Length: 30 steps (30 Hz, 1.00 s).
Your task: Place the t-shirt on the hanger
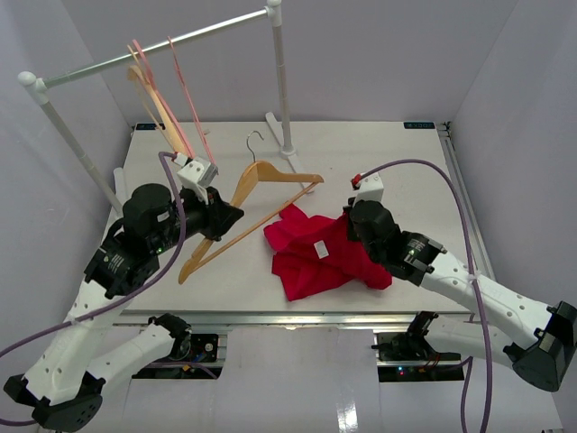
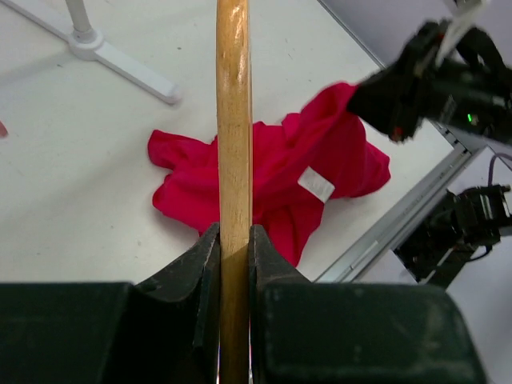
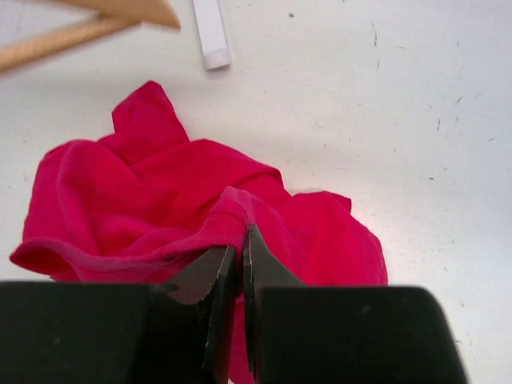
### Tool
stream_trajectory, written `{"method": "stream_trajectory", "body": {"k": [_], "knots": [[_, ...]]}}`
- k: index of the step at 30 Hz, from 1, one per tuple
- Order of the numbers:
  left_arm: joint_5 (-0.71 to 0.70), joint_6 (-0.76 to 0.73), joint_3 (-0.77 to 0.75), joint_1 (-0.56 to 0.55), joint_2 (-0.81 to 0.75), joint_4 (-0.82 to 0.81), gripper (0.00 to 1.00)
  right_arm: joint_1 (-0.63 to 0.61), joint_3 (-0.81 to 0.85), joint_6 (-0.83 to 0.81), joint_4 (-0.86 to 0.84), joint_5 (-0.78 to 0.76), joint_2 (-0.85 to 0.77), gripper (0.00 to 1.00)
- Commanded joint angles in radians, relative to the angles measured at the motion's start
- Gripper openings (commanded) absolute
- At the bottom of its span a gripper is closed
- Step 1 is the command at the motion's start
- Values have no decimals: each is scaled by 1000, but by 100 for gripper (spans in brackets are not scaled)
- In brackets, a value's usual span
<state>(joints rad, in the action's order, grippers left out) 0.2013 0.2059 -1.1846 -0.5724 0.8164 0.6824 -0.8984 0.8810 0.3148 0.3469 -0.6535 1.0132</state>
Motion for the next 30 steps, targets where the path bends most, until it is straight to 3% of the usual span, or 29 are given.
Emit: {"method": "stream_trajectory", "body": {"k": [1,16,30], "knots": [[111,-14,40,-1,-89,52,0,116,121,-3,3,84,64,8],[235,23,71,-1,-197,58,0,165,144,-8,20,146,77,8],[256,26,103,-1,-114,-68,0,174,124,-25,20,202,11,8]]}}
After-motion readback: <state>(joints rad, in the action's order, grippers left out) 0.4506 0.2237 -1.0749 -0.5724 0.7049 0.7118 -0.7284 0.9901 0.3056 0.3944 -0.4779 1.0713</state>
